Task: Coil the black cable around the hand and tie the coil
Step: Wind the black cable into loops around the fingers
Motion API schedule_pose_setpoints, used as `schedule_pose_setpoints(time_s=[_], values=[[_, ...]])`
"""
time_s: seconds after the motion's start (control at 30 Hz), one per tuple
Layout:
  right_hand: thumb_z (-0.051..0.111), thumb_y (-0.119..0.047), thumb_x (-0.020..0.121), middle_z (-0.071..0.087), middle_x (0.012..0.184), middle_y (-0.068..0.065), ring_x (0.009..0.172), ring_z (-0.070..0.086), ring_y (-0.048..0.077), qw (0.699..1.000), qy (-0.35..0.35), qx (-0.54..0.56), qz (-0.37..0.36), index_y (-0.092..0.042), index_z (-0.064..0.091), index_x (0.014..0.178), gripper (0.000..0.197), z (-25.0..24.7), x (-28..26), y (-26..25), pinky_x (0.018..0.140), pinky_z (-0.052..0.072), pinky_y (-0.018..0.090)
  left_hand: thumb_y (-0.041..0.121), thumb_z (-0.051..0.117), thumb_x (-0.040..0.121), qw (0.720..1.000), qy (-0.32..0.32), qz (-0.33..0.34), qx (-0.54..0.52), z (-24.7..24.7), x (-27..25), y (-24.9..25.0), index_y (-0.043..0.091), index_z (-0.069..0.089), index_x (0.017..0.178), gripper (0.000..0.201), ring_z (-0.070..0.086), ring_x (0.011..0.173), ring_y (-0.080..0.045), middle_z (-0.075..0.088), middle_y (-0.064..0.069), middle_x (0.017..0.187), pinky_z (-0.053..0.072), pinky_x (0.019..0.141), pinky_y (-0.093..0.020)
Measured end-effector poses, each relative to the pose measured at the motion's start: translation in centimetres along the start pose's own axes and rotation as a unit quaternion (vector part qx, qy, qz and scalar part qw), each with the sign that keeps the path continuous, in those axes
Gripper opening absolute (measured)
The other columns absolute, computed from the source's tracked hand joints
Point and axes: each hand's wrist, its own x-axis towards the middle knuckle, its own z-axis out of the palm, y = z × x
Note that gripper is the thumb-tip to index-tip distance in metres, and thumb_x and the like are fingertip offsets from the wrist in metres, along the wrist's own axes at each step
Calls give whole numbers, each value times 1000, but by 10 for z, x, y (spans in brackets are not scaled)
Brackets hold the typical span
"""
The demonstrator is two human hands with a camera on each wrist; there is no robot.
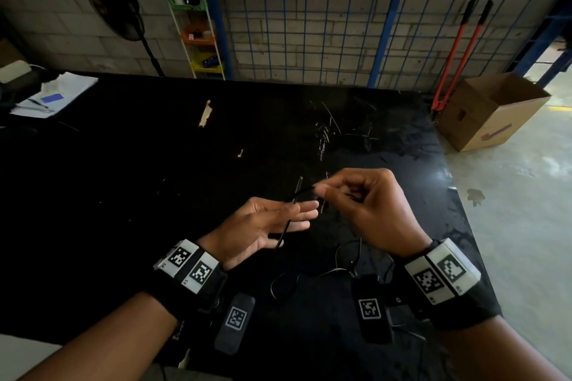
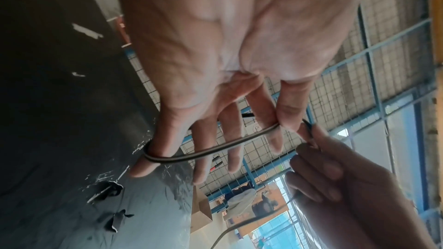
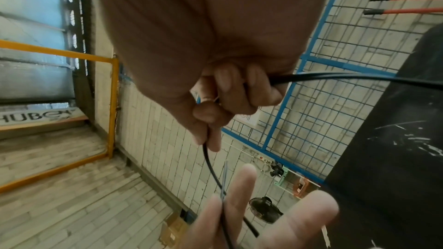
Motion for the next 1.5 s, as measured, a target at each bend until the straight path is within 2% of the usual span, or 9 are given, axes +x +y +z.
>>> schedule_pose_setpoints(time_s=[0.23,0.43,0.53,0.67,0.8,0.97,1.07,1.3,1.5], values=[[75,-16,93,58,47,-13,42,52,-1,998,21,45,29,-7,79,90,10,-3,4,5,51,41,8,43,58,96,998,-22,4,59,4,2,-4,29,73,127,38,55,141,-23,66,5,143,20,120,-72],[72,-6,94,61,56,-6,46,51,1,991,-31,122,38,-4,79,96,8,3,-13,10,50,41,11,38,63,97,998,50,44,0,4,5,0,24,78,118,30,65,130,-21,71,3,136,21,117,-75],[70,-11,95,64,58,-4,54,58,16,991,-48,121,38,-9,80,99,10,9,-22,13,53,46,17,38,62,94,996,50,74,-16,4,3,3,21,73,128,39,64,132,-22,67,2,142,20,116,-77],[70,-9,94,68,63,-2,57,60,8,982,-1,174,69,-11,80,98,11,6,-27,23,54,46,14,29,56,99,996,23,80,-5,-3,1,7,9,65,135,42,60,136,-25,64,-4,146,18,117,-76],[71,-10,93,68,66,3,58,54,20,977,-23,194,84,-8,79,102,13,5,-33,26,50,43,17,27,51,101,996,19,83,-3,-4,2,9,17,66,135,39,59,137,-23,63,-1,147,18,118,-75],[72,-14,88,73,76,6,72,65,13,956,-47,263,121,0,77,107,24,18,-42,37,64,53,20,34,60,99,991,-17,121,-63,0,4,10,20,60,143,46,53,143,-31,55,-6,155,17,116,-79],[73,-17,87,70,72,6,66,59,12,949,-31,273,154,-8,82,104,22,23,-47,47,58,48,18,42,65,94,981,-20,142,-131,-1,5,18,25,57,146,55,47,146,-37,49,-11,159,19,114,-80],[75,-21,84,57,56,2,46,39,12,927,-42,288,237,-10,83,105,25,35,-63,75,42,26,19,42,39,100,953,-19,204,-225,-10,11,31,36,60,138,44,44,148,-37,48,-9,160,22,110,-82],[74,-33,85,56,56,2,44,41,10,931,-76,241,264,-3,82,101,34,37,-61,96,44,30,18,39,40,104,915,-123,229,-308,-10,10,40,32,54,143,42,26,154,-44,35,-13,165,18,109,-84]])
